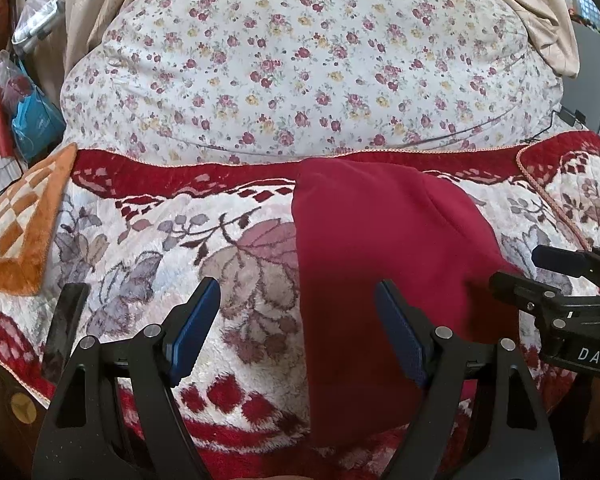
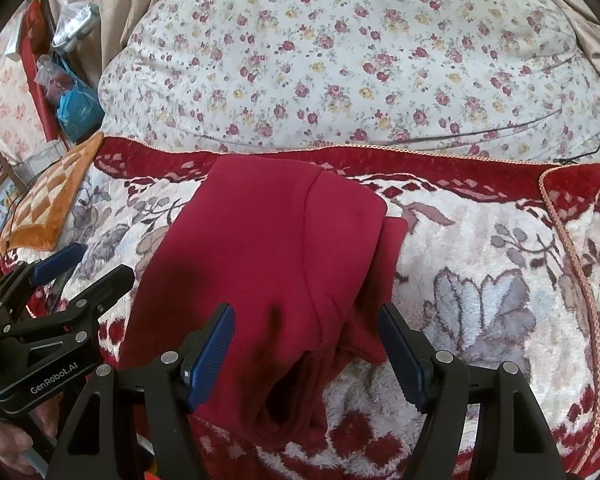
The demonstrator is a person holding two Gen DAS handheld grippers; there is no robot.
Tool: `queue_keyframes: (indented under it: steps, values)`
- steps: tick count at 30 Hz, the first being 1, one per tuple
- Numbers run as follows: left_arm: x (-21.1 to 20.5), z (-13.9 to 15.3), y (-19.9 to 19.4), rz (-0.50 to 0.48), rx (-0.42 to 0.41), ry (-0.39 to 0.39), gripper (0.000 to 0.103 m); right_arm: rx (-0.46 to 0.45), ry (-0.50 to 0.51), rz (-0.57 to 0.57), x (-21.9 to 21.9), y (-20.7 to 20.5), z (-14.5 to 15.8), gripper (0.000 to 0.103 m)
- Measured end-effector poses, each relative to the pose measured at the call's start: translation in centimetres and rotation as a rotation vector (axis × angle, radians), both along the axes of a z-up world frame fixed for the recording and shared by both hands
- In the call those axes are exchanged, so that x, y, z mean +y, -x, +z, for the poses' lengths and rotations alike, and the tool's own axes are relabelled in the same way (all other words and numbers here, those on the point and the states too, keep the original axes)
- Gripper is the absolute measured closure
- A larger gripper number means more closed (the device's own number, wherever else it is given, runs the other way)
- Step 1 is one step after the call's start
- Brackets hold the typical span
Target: Fold small clothes
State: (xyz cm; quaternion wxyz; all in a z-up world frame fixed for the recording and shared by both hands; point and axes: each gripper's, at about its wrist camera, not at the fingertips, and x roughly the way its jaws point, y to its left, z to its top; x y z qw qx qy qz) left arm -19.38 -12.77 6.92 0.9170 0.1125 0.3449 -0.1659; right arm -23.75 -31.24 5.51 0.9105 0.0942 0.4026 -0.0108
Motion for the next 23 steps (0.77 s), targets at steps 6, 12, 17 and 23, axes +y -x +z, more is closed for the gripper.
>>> queue_keyframes:
  steps: [6, 12, 17, 23]
  values:
    - [-0.1, -0.2, 0.0, -0.001, 0.002, -0.001, 0.023, 0.006, 0.001, 0.003, 0.2, -0.1, -0.2, 0.032]
    - [-0.2, -0.4, -0.1, -0.002, 0.008, -0.001, 0.023, 0.008, 0.000, 0.002, 0.2, -0.2, -0.3, 0.032]
    - [-0.3, -0.7, -0.3, -0.008, 0.019, 0.008, 0.023, 0.014, -0.001, 0.004, 0.2, -0.3, -0.5, 0.032]
    - [0.2, -0.9, -1.1, -0.015, 0.059, 0.042, 0.023, 0.019, -0.007, 0.004, 0.3, -0.4, -0.8, 0.032]
